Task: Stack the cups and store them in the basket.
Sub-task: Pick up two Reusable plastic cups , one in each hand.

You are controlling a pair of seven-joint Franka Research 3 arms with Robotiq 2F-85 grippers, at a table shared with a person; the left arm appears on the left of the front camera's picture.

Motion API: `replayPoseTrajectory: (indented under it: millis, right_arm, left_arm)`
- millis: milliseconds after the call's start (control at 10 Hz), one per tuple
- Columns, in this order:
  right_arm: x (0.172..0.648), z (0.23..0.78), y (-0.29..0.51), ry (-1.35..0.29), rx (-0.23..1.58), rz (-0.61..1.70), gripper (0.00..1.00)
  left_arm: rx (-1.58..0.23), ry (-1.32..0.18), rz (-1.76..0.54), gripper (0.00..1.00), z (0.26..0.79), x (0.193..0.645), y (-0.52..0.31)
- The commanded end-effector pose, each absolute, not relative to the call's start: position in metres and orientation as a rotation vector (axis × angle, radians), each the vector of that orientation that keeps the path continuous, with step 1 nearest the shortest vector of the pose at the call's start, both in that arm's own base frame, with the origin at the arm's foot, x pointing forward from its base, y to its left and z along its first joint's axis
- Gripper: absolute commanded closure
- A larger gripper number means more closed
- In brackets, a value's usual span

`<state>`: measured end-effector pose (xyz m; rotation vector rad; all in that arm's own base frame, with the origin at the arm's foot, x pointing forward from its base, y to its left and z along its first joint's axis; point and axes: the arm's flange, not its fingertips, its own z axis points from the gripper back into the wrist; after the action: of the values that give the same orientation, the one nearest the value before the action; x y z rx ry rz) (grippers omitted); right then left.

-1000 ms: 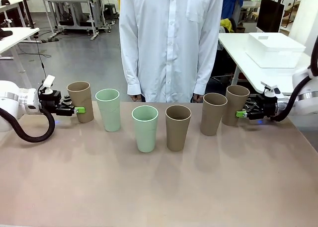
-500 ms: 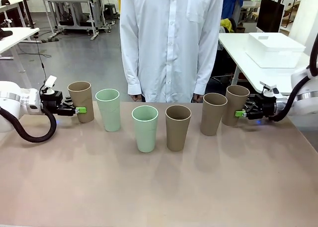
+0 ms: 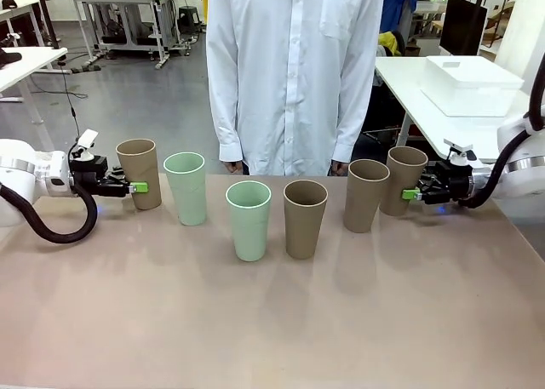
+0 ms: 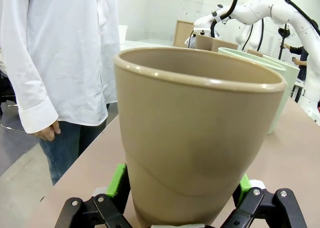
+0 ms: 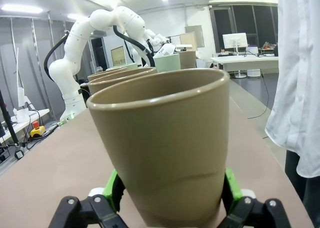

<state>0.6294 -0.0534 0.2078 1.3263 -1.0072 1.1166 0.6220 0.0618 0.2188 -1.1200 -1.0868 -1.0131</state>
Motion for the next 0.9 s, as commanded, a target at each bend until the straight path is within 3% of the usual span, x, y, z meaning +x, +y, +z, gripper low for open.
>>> replayPoseTrajectory:
  millis: [0, 300, 400, 500, 600, 700, 800]
  right_arm:
    - [0.6320, 0.2123, -0.0494, -0.993, 1.357, 1.091, 0.00]
    - [0.6331, 0.2119, -0.0485, -0.977, 1.355, 1.083, 0.00]
    - [0.6337, 0.2113, -0.0486, -0.979, 1.352, 1.084, 0.13]
    - [0.6341, 0.2109, -0.0486, -0.980, 1.351, 1.084, 0.19]
    - [0.6342, 0.2101, -0.0486, -0.978, 1.349, 1.086, 0.32]
    - [0.6347, 0.2097, -0.0488, -0.982, 1.348, 1.087, 0.38]
    - [0.6351, 0.2091, -0.0490, -0.975, 1.353, 1.096, 0.52]
  left_arm:
    - [-1.138, -1.103, -0.974, 0.00, 0.2244, 0.6262, 0.0577]
    - [-1.146, -1.103, -0.968, 0.03, 0.2238, 0.6265, 0.0573]
    - [-1.146, -1.106, -0.967, 0.19, 0.2238, 0.6266, 0.0575]
    - [-1.145, -1.108, -0.965, 0.19, 0.2238, 0.6265, 0.0577]
    - [-1.145, -1.110, -0.964, 0.38, 0.2235, 0.6265, 0.0579]
    - [-1.149, -1.111, -0.965, 0.22, 0.2233, 0.6262, 0.0582]
    - [-1.152, -1.113, -0.968, 0.57, 0.2230, 0.6259, 0.0586]
